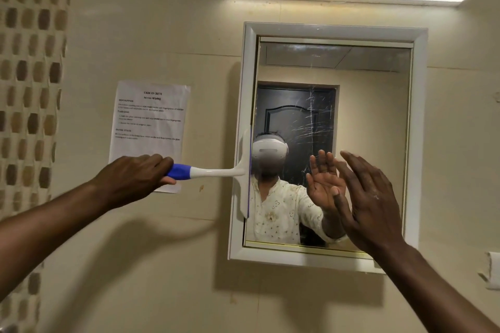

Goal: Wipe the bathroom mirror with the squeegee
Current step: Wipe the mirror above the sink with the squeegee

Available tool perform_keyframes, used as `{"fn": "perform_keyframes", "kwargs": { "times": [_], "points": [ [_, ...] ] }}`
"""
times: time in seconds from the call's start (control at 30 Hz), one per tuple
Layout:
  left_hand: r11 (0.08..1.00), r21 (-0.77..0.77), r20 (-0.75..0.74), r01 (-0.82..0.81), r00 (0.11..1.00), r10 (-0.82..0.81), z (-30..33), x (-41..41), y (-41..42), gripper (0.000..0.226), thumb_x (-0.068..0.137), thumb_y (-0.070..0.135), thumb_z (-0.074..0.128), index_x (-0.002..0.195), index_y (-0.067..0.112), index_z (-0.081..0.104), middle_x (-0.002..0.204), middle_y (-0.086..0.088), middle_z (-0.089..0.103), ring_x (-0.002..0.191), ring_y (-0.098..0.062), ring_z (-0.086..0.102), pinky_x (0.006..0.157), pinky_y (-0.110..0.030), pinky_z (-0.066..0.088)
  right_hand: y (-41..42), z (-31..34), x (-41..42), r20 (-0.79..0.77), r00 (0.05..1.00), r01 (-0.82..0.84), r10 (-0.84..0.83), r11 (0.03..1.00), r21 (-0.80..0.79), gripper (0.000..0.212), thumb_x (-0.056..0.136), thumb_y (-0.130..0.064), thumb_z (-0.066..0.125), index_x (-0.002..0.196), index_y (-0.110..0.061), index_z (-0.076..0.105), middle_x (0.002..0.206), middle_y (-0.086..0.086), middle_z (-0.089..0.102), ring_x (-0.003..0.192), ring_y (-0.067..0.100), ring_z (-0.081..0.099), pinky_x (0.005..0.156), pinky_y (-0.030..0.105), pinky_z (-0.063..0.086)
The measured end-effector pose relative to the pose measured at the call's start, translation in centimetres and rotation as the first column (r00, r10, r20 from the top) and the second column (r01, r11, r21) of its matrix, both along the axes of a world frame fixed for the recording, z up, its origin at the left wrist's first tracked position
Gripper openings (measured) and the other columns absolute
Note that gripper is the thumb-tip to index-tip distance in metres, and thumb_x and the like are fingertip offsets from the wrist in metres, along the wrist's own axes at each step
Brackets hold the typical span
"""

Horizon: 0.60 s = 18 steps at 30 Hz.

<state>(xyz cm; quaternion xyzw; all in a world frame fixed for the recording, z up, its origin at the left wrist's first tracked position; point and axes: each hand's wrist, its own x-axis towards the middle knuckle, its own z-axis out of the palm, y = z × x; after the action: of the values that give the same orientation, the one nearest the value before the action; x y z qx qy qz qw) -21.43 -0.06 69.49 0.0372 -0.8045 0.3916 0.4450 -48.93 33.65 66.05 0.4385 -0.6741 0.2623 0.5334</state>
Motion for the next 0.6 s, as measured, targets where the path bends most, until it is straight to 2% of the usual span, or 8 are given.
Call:
{"fn": "perform_keyframes", "kwargs": {
  "times": [0.17, 0.3, 0.6],
  "points": [
    [0.996, 0.085, 0.001, -0.018, 1.000, 0.018, -0.3, 0.5, 1.0, 0.050, 0.095, 0.054, 0.017, 0.085, 0.015, 0.047, 0.066, 0.000, 0.051, 0.046, -0.015, 0.037, 0.036, -0.028, 0.036, -1.0, 0.4, 1.5, -0.043, 0.998, -0.036, 0.036, 0.999, -0.008, 0.054, 0.091, -0.033, 0.037, 0.140, -0.010, 0.043, 0.149, 0.011, 0.040, 0.138, 0.027, 0.035, 0.108, 0.053, 0.033],
    [0.990, 0.135, -0.009, 0.028, 1.000, -0.027, -0.5, 0.9, 1.9, 0.057, 0.095, 0.057, 0.017, 0.082, 0.012, 0.050, 0.065, 0.000, 0.051, 0.046, -0.014, 0.036, 0.037, -0.027, 0.034, -1.3, 0.1, 2.2, -0.053, 0.996, -0.075, 0.074, 0.997, -0.024, 0.055, 0.093, -0.035, 0.036, 0.142, -0.011, 0.041, 0.150, 0.009, 0.038, 0.140, 0.024, 0.032, 0.112, 0.051, 0.029],
    [0.972, 0.187, 0.020, 0.140, 0.989, -0.146, -0.7, -3.3, 6.5, 0.060, 0.095, 0.060, 0.014, 0.084, 0.013, 0.049, 0.062, 0.001, 0.049, 0.042, -0.011, 0.036, 0.038, -0.022, 0.029, 2.2, -1.8, 0.3, 0.024, 1.000, 0.000, 0.001, 0.999, -0.047, 0.054, 0.090, -0.032, 0.042, 0.142, -0.014, 0.041, 0.152, 0.006, 0.035, 0.139, 0.023, 0.031, 0.112, 0.048, 0.030]
  ]
}}
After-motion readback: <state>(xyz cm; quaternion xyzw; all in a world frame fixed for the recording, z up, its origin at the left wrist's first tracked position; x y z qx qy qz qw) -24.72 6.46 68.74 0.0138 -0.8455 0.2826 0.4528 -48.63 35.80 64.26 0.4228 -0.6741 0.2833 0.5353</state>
